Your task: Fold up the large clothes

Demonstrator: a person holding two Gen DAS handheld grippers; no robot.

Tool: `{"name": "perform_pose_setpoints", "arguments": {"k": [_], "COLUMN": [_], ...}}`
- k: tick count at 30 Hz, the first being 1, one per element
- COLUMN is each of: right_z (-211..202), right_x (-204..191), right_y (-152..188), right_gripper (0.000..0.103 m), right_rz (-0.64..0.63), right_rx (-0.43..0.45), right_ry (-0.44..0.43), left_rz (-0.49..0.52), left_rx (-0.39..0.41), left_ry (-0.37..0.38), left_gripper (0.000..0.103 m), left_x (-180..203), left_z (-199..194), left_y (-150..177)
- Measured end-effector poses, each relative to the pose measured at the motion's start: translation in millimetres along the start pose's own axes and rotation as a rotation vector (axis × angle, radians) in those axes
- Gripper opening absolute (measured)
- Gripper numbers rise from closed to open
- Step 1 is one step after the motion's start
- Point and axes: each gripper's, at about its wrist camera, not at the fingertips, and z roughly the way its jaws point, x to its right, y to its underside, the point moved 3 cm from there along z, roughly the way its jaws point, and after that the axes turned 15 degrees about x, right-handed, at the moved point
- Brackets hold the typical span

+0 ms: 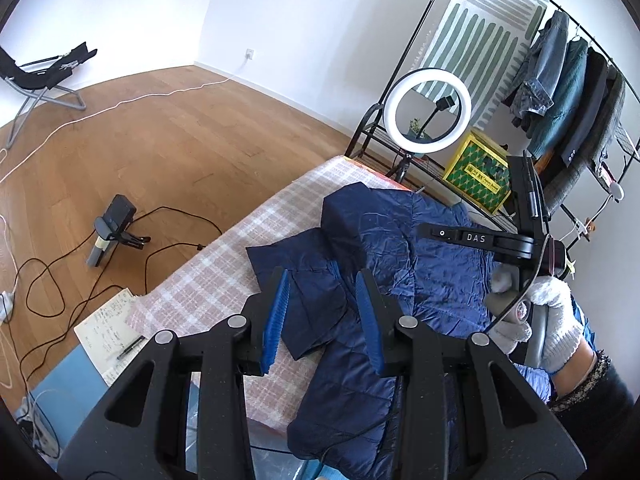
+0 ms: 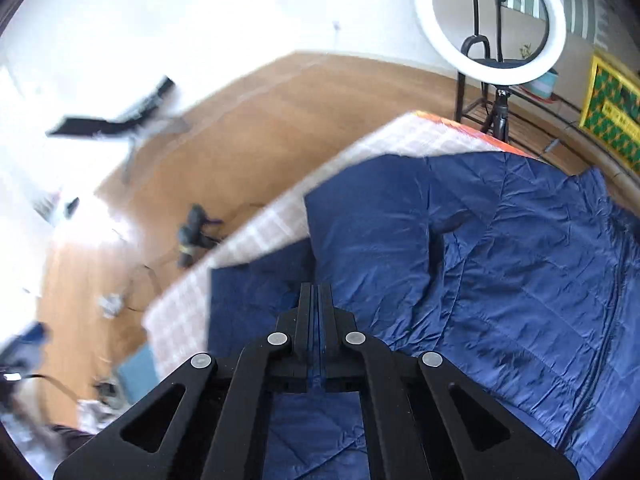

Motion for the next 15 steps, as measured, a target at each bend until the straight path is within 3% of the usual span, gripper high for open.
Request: {"name": "perform_pose_setpoints", "arguments": {"k": [2,3,4,6,8,12,15], "right_z": [13.4,22.8,34.8,59.6,90.3,122.3,130.7], "right_x": [-3.6,-8.2,-17.1,-36.3,-42.9,-22.9,-10.3], "right_y": [6.1,11.4,18.5,32.0,47.6,59.8,70.0], "right_gripper": [0.011,0.038,0.055,0.057,0.057,0.057,0.057], "right_rz": [0.061,0.086,0.098,0.055,0.022,0.049,0.118], "right_rx": [-0.057,-0.083,-0.104,-0.145,-0.215,-0.275,-0.293], "right_ry": [-0.092,-0.138,-0.186,-0.201,-0.130,-0.053,-0.065], "left_rz": [0.007,0.013,0.022,0.037,0.037,0.009,0.009], "left_rx": [0.005,0.008,0.011,0.012,0.013,0.005,-0.007], "left_ry": [-0.001,-0.001,-0.002,-0.003,-0.003,0.000,0.010], "left_gripper": [0.035,0.035,0.035,0.035,0.035,0.035,0.035], "left_x": [2.7,4.1,6.2,7.8,6.5,-1.9,-2.4], "left_z": [-0.3,-0.5,-1.0,-1.1,-1.4,-0.1,1.6], "left_y": [0.1,0.4,0.9,0.6,-0.1,-2.6,-2.3]}}
